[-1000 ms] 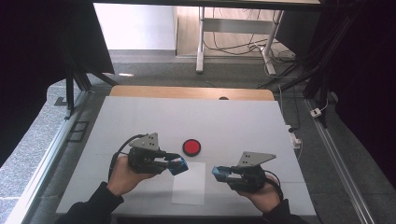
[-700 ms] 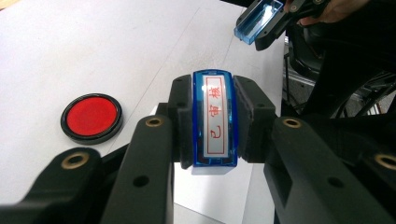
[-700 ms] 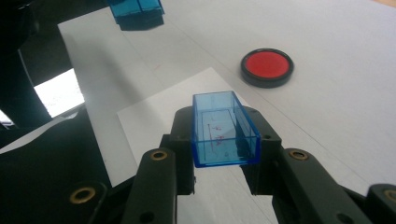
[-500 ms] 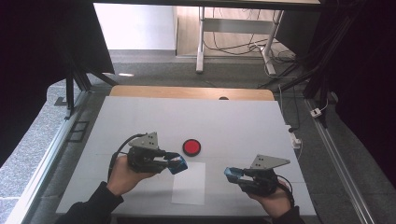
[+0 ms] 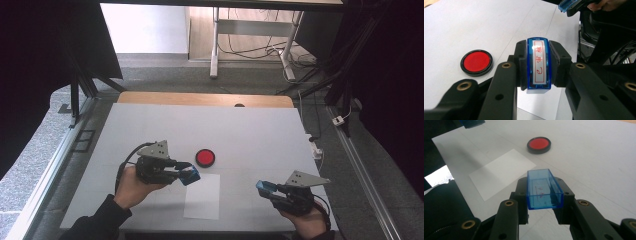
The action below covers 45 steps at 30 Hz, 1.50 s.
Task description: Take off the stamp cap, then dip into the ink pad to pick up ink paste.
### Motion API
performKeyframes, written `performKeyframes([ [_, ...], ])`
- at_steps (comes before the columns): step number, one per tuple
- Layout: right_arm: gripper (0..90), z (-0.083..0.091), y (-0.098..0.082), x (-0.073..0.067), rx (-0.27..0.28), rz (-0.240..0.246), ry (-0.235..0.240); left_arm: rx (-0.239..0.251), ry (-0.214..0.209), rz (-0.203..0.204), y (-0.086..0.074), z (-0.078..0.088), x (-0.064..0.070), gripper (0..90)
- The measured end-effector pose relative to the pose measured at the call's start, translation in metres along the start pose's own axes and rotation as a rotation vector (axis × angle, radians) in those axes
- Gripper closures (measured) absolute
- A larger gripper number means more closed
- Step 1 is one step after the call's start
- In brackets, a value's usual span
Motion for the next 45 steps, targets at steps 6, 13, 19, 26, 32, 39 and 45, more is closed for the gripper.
performKeyframes([
  [6,68.6,0.009,-0.01,0.004,-0.016,-0.016,-0.024,-0.002,0.008,0.008,0.0,-0.001,-0.001,70.5],
  [13,68.6,0.015,-0.021,0.005,-0.045,-0.055,-0.012,-0.007,0.016,0.016,0.0,-0.002,-0.002,70.5],
  [19,68.6,0.018,-0.026,0.008,-0.051,-0.091,-0.004,-0.014,0.022,0.018,0.0,-0.004,-0.003,70.5],
  [26,68.6,0.017,-0.026,0.007,-0.051,-0.09,-0.003,-0.019,0.043,0.023,0.002,-0.007,-0.007,70.5],
  [32,68.6,0.017,-0.026,0.007,-0.049,-0.087,-0.003,-0.03,0.06,0.032,0.005,-0.01,-0.012,70.5],
  [39,68.7,0.017,-0.026,0.007,-0.054,-0.078,-0.005,-0.032,0.083,0.042,0.011,-0.016,-0.018,70.5],
  [45,68.6,0.018,-0.026,0.007,-0.051,-0.078,-0.002,-0.043,0.096,0.05,0.016,-0.024,-0.025,70.5],
])
Point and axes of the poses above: each handheld gripper's, and its own axes: z roughly backward along the jaws, y roughly out of its top, x roughly to its right, the point moved 9 cm from there along -z, roughly forward along the jaws, and after that the axes turned 14 degrees about z, right-handed, at the moved point
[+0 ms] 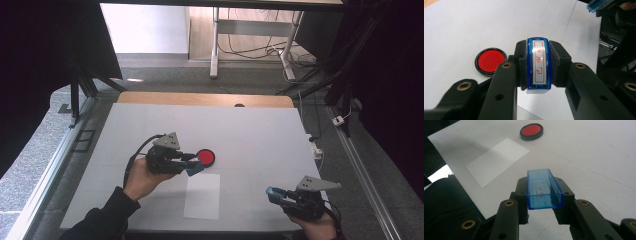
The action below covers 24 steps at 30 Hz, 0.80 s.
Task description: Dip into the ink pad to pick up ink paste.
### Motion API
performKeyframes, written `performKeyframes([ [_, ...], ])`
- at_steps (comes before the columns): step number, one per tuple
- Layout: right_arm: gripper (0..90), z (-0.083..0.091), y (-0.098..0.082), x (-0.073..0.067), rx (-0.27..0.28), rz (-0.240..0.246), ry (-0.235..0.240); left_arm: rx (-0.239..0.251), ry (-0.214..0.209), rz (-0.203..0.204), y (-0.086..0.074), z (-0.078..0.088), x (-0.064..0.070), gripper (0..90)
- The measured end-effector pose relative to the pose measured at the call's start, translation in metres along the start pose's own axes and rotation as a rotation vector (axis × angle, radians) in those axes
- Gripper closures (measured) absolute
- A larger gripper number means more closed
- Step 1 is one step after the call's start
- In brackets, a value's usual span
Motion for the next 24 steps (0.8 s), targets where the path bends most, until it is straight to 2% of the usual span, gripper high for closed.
performKeyframes([
  [24,68.6,0.0,0.001,0.0,0.01,-0.004,0.005,-0.018,0.062,0.053,0.018,-0.031,-0.034,70.5],
])
Point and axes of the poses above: each handheld gripper's, and its own axes: z roughly backward along the jaws, y roughly out of its top, x roughly to its right, the point moved 9 cm from there along -z, roughly forward along the jaws, and after that the axes turned 14 degrees about z, right-handed, at the moved point
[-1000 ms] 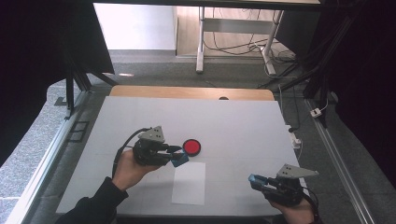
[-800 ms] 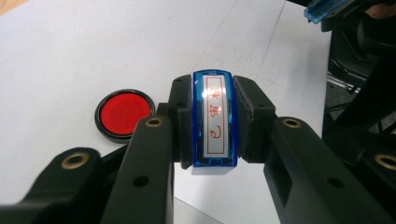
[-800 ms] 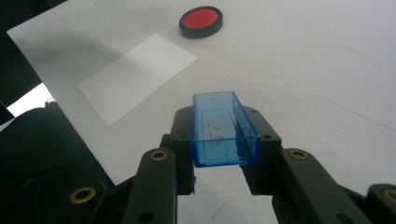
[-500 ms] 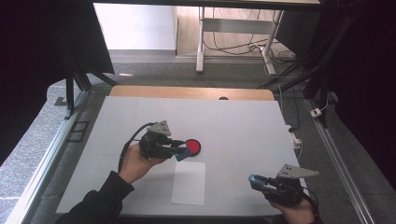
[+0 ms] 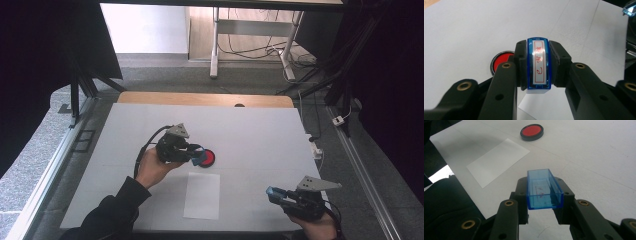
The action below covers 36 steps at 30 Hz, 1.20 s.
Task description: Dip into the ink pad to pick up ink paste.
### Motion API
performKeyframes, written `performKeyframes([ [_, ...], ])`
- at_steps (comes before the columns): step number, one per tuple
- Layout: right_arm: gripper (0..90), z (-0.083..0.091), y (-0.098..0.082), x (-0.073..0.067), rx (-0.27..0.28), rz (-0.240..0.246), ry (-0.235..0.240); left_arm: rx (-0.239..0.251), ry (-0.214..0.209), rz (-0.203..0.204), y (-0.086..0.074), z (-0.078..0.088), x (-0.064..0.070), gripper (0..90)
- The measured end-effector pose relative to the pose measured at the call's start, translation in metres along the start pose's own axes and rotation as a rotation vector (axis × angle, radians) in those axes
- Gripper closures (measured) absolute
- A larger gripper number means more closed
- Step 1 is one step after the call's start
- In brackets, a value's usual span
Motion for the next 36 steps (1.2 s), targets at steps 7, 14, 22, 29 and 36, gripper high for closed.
performKeyframes([
  [7,68.6,0.0,0.0,0.0,-0.008,0.004,-0.003,-0.007,0.015,0.023,0.003,-0.01,-0.012,70.6],
  [14,68.6,0.0,-0.001,0.0,-0.011,0.005,-0.002,-0.017,0.027,0.032,0.008,-0.023,-0.02,70.6],
  [22,68.6,-0.001,0.0,0.0,-0.01,0.006,0.0,-0.038,0.057,0.043,0.01,-0.04,-0.028,70.6],
  [29,68.6,-0.001,0.0,-0.001,-0.01,0.008,0.002,-0.062,0.076,0.054,0.009,-0.052,-0.036,70.6],
  [36,68.6,-0.001,0.0,-0.001,-0.01,0.009,0.006,-0.08,0.091,0.063,0.007,-0.06,-0.042,70.6],
])
Point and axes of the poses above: each handheld gripper's, and its own axes: z roughly backward along the jaws, y roughly out of its top, x roughly to its right, the point moved 9 cm from there along -z, roughly forward along the jaws, and after that the axes turned 14 degrees about z, right-handed, at the moved point
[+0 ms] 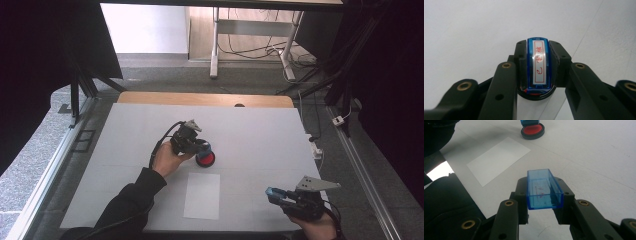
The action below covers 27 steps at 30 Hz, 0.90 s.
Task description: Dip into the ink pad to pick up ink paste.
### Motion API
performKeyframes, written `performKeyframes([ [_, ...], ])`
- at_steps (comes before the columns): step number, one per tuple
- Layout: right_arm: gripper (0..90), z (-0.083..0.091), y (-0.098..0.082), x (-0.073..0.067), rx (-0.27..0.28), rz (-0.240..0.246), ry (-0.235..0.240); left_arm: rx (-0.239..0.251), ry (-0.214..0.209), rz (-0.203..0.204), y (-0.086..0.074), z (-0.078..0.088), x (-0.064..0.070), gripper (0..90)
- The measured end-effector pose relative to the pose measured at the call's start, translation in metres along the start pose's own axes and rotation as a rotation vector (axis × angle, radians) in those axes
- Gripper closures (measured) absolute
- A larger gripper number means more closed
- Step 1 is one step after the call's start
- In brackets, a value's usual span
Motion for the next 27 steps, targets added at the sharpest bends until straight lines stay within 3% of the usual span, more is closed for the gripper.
performKeyframes([
  [13,68.5,0.0,0.0,0.0,0.0,0.002,0.002,-0.011,0.032,0.008,-0.001,-0.007,-0.004,70.6],
  [17,68.6,0.0,0.0,0.0,-0.001,0.002,0.003,-0.014,0.047,-0.023,-0.002,-0.007,-0.002,70.8],
  [23,68.6,-0.001,0.0,0.0,-0.006,0.001,0.003,-0.035,0.117,-0.1,-0.004,-0.009,0.006,71.0],
  [27,68.6,-0.001,0.0,0.0,-0.009,0.002,-0.001,-0.034,0.133,-0.109,-0.004,-0.01,0.007,71.1],
])
Point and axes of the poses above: each handheld gripper's, and its own axes: z roughly backward along the jaws, y roughly out of its top, x roughly to its right, the point moved 9 cm from there along -z, roughly forward along the jaws, and after that the axes turned 14 degrees about z, right-handed, at the moved point
